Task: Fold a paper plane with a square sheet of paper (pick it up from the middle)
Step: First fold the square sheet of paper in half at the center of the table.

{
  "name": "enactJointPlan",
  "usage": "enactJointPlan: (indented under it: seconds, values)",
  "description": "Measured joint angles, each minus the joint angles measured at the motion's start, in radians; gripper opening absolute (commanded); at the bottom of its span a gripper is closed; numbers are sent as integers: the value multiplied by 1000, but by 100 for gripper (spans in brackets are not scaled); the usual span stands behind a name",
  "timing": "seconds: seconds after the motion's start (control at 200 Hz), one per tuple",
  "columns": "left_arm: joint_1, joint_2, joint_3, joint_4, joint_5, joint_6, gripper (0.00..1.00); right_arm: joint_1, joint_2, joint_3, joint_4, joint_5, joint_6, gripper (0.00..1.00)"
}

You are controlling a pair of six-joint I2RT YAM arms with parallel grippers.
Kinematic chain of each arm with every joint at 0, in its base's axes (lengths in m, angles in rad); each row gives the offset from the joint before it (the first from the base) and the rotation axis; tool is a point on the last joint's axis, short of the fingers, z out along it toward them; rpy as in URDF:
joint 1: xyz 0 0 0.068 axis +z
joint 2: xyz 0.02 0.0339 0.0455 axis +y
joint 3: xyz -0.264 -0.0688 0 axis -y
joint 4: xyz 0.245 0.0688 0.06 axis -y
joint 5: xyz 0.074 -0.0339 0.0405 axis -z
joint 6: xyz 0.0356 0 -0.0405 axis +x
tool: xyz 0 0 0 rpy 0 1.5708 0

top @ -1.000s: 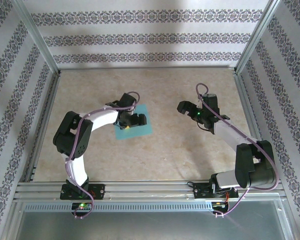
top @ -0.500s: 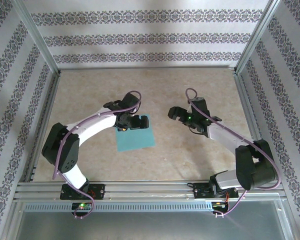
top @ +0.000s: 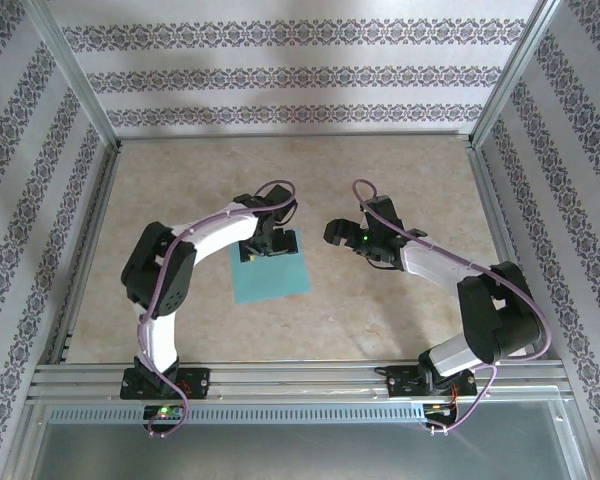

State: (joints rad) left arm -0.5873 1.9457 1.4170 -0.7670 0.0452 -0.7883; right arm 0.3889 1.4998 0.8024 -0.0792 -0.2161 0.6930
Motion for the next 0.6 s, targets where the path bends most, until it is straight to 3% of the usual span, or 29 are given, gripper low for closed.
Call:
enactJointPlan:
  seconds: [0.6]
  values:
    - [-22, 114, 66, -86, -24, -51, 92, -21, 24, 3, -8, -3, -18, 98]
